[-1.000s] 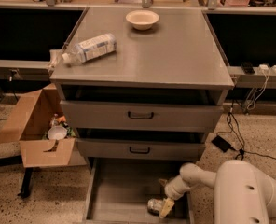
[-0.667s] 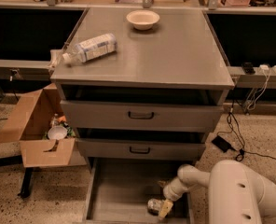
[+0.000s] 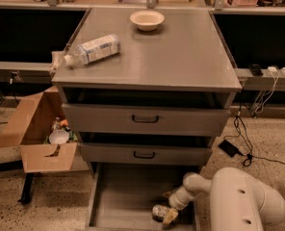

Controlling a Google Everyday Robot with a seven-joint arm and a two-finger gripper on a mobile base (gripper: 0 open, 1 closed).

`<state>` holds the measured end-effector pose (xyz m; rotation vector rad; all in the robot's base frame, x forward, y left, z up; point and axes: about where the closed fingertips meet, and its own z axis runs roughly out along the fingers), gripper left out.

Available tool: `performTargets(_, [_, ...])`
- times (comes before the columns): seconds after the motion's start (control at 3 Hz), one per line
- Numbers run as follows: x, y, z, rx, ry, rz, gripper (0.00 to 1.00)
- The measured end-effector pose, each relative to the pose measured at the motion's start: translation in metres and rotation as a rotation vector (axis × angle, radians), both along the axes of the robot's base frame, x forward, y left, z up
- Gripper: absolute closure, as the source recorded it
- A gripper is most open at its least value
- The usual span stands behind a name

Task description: Pick 7up can from bottom drawer and place on counter

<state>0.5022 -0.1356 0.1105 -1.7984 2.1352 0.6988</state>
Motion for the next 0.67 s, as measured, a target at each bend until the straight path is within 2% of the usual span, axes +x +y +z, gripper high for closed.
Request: performTargets(0.67, [-0.0021, 0.0015, -0.0033, -0.002, 0.008, 0.003, 0.62])
